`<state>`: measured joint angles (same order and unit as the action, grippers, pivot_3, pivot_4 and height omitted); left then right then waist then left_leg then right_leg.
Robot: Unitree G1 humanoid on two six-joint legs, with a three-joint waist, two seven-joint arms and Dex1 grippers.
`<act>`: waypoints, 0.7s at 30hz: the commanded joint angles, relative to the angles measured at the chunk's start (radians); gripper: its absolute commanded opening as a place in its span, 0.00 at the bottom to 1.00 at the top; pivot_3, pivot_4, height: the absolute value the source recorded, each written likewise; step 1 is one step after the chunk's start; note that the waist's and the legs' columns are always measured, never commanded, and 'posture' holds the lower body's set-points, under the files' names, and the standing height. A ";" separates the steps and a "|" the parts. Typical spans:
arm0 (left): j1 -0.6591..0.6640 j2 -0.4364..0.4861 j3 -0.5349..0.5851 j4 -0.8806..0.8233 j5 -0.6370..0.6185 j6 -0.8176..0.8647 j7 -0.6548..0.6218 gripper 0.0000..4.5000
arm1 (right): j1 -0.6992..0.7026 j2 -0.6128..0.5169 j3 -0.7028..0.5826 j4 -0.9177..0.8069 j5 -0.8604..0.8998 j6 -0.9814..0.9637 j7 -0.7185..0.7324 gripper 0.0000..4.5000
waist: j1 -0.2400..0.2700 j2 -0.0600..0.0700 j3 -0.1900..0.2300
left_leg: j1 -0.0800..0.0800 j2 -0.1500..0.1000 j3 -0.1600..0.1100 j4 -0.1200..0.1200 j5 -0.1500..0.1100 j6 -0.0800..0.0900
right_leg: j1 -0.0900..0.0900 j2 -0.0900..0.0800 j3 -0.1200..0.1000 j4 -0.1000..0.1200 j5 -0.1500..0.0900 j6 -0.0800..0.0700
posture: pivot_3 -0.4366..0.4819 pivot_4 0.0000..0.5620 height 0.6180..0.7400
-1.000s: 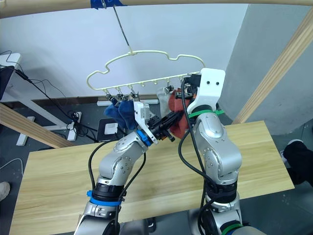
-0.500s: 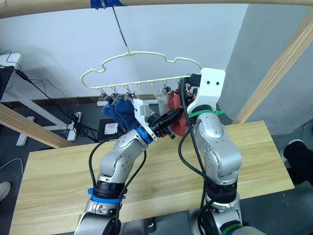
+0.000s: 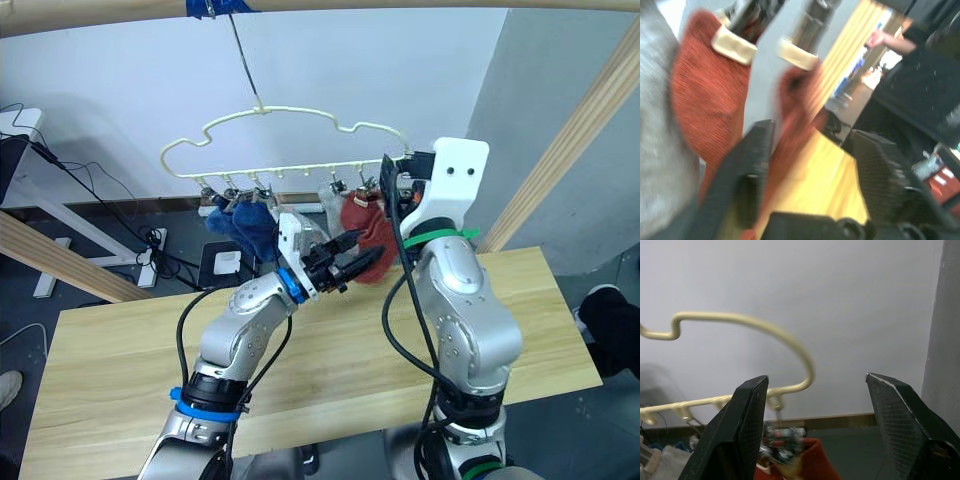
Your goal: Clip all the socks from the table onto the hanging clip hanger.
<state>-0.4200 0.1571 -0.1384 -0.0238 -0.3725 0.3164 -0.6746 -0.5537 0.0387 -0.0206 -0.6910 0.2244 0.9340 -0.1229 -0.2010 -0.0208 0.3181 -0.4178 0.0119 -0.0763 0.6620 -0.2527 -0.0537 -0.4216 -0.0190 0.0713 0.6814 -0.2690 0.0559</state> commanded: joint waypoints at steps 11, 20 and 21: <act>0.158 0.197 -0.006 -0.143 0.015 -0.057 -0.166 1.00 | 0.164 -0.294 -0.079 -0.128 0.113 0.004 0.260 0.80 | 0.000 0.000 -0.001 | 0.001 0.000 0.000 -0.001 0.000 0.000 | 0.000 0.001 0.000 0.000 0.000 0.000 | 0.14 0.46 1.00; 0.316 0.410 0.219 -0.356 -0.081 0.057 -0.147 1.00 | 0.214 -0.485 -0.123 -0.034 0.179 -0.096 0.481 0.99 | 0.007 0.001 -0.003 | 0.001 0.001 0.000 0.000 0.000 0.000 | 0.001 0.000 0.000 0.000 0.000 0.000 | 0.21 0.40 1.00; 0.349 0.450 0.263 -0.380 -0.101 0.083 -0.158 1.00 | 0.218 -0.523 -0.132 -0.015 0.186 -0.114 0.524 0.99 | 0.009 0.001 -0.005 | 0.001 0.000 0.000 0.000 0.000 0.000 | 0.001 0.000 0.000 0.000 0.000 0.000 | 0.22 0.39 1.00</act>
<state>-0.0980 0.5791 0.0794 -0.3383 -0.4372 0.3763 -0.8266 -0.3379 -0.4521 -0.1319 -0.6977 0.3866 0.8630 0.3475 -0.1924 -0.0197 0.3131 -0.4169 0.0121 -0.0762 0.6624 -0.2524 -0.0533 -0.4208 -0.0190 0.0713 0.6814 -0.2691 0.0561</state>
